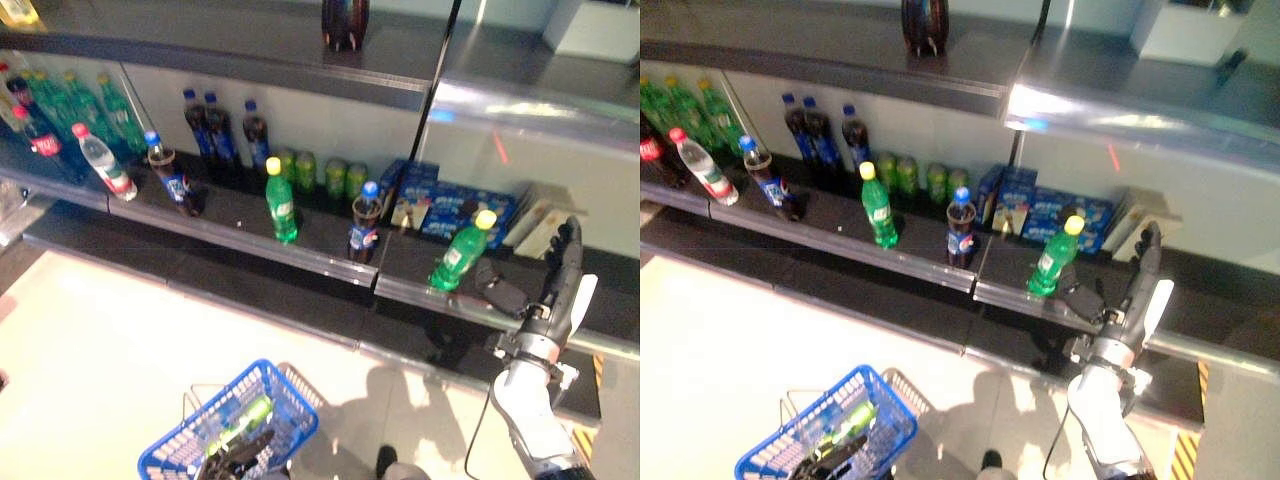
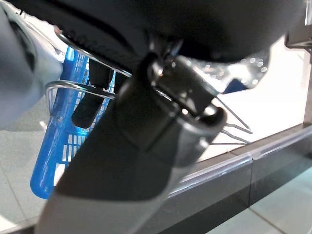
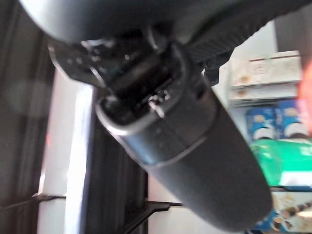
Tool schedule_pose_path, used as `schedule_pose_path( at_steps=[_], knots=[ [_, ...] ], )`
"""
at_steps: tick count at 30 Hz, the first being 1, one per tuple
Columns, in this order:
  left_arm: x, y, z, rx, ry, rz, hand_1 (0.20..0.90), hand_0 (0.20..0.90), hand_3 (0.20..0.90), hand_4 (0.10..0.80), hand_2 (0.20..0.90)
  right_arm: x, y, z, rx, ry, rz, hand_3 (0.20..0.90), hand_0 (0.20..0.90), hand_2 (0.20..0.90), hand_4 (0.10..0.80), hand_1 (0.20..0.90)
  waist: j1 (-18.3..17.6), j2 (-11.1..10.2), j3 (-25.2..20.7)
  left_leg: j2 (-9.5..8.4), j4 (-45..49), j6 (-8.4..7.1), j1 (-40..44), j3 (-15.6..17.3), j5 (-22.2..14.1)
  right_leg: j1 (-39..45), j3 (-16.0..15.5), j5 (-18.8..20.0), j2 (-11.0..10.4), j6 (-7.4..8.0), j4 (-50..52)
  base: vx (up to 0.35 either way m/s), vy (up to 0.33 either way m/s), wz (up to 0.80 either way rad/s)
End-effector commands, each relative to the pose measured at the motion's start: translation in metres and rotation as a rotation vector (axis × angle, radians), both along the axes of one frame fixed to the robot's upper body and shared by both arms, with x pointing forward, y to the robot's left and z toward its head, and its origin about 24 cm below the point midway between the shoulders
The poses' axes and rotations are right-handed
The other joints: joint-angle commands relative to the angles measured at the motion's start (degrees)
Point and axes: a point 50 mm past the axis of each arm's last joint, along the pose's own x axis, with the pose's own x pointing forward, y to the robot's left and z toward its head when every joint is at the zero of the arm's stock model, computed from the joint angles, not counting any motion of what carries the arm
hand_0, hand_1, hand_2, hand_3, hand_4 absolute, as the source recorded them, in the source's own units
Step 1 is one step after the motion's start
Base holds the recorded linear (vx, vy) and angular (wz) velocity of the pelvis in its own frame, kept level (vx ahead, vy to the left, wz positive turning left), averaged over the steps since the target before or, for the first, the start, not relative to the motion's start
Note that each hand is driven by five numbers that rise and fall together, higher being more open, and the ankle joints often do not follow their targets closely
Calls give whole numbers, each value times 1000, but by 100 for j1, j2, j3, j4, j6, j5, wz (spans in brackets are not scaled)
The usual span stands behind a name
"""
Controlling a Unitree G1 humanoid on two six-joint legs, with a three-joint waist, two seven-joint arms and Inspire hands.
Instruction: Pick up the drink and place into the basket.
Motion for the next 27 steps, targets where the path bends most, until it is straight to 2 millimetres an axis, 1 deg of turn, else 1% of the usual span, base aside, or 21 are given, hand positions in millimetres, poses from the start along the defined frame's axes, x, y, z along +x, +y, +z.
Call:
schedule_pose_path(
  at_steps=[1,4,9,14,17,24,27],
  knots=[
    [19,9,14,50,-131,-18,300,300,200,100,300,11,-3,58,16,-340,-25,900,900,900,800,900,153,-84,245,471,1176,-138,-225,-366,-672,-490,15,23,-542,232,690,-147,-37,7],
    [30,8,19,47,-172,-14,300,300,200,100,300,20,-5,66,54,-371,-24,900,900,900,800,900,140,-22,472,455,1257,-118,-471,-444,-604,-767,65,34,-578,222,855,-128,-22,4],
    [52,5,28,33,-242,-23,300,300,200,100,300,33,1,82,47,-424,-6,900,900,900,800,900,130,60,825,417,1431,-104,-872,-546,-519,-1136,89,80,-612,186,1042,-143,-6,3],
    [58,2,31,25,-262,-32,300,300,200,100,300,41,3,89,53,-429,11,900,900,900,800,900,140,99,958,402,1496,-107,-1020,-584,-467,-1238,85,100,-617,158,1092,-50,-6,3],
    [65,-1,35,6,-297,-41,300,300,200,100,300,46,6,93,57,-435,28,900,900,900,800,900,159,135,1116,406,1541,-117,-1170,-597,-392,-1350,76,117,-616,137,1152,-59,-10,0],
    [72,0,39,1,-328,-42,300,300,200,100,300,55,5,100,113,-447,25,900,900,900,800,900,216,178,1285,406,1571,-124,-1279,-642,-334,-1410,41,117,-596,118,1207,-7,-2,0],
    [78,-1,42,-6,-340,-47,300,300,200,100,300,63,2,108,132,-450,32,900,900,900,800,900,256,224,1370,390,1569,-128,-1380,-669,-278,-1467,14,131,-585,99,1207,-11,-5,0]
  ],
)
